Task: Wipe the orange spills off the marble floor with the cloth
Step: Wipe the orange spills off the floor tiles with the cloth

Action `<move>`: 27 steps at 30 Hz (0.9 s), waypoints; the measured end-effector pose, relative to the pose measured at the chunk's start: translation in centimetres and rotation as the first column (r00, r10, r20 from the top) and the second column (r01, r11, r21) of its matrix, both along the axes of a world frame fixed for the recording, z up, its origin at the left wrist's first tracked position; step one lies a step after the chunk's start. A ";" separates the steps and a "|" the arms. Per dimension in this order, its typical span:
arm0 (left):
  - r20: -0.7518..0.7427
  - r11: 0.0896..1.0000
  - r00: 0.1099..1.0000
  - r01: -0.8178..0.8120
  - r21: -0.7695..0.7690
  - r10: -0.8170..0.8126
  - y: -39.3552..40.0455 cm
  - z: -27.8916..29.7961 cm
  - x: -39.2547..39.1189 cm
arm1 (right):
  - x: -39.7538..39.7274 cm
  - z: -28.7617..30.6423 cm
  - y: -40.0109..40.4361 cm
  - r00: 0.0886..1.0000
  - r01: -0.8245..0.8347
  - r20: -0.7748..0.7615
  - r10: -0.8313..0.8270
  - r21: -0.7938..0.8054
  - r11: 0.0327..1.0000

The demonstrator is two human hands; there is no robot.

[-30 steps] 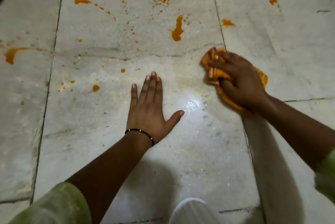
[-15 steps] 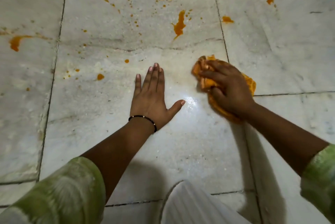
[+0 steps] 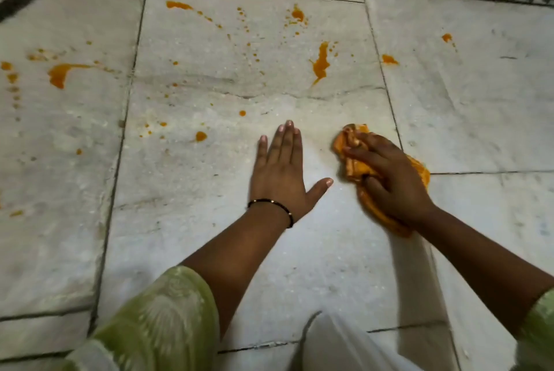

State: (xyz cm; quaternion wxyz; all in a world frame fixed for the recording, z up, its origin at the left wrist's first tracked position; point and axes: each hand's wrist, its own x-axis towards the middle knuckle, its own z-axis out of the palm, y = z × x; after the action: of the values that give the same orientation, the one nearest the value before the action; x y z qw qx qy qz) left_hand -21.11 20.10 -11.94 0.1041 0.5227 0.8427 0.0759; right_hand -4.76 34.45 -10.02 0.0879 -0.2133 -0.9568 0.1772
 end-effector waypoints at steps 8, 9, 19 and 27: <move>0.086 0.999 0.996 -0.007 0.045 0.003 -6.7 0.8 -1.4 | -10.4 0.6 -0.9 0.927 0.358 0.115 -0.357 0.006 0.934; 0.089 0.996 0.994 -0.064 0.068 0.058 -7.8 0.7 -2.1 | -11.4 0.5 -2.7 0.958 0.249 0.139 -0.249 0.014 0.968; 0.101 0.992 0.994 -0.047 0.115 0.035 -10.3 -0.2 -2.9 | -5.6 3.4 -2.9 0.929 -0.097 0.346 0.131 -0.114 0.989; 0.048 0.924 0.939 -0.344 0.166 0.341 -16.3 0.5 -6.0 | -14.3 1.0 -10.3 0.894 -0.429 0.162 0.418 0.038 0.903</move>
State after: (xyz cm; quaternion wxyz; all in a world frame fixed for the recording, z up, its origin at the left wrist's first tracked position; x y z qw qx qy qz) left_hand -27.15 3.79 -11.43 0.0515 0.3738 0.9103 0.1700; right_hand -19.05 24.13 -9.00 -0.0171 -0.0092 -0.9899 0.1407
